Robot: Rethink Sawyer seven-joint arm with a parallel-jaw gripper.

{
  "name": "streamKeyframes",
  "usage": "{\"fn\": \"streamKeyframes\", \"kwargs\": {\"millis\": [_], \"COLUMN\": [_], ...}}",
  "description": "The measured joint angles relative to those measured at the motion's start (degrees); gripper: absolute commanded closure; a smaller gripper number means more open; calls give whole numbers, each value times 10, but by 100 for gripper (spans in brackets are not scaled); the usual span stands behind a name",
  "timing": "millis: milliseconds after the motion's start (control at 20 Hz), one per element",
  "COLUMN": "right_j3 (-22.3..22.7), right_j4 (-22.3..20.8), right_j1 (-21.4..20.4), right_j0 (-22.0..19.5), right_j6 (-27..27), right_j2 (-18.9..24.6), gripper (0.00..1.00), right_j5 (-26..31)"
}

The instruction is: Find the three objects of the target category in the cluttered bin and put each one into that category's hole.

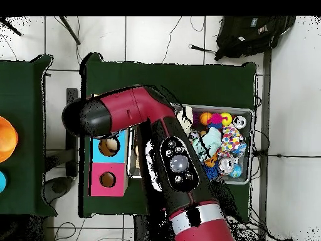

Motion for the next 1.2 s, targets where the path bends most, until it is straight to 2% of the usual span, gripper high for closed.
{"fn": "streamKeyframes", "kwargs": {"millis": [250, 550, 650, 1200], "right_j3": [-4, -25, -39, -113], "right_j4": [11, 25, 26, 25], "right_j1": [-6, -9, -9, 7], "right_j0": [-18, -50, -64, -107], "right_j6": [0, 0, 0, -10], "right_j2": [21, 48, 58, 90], "gripper": [0, 0, 0, 0], "right_j5": [22, 86, 114, 192]}}
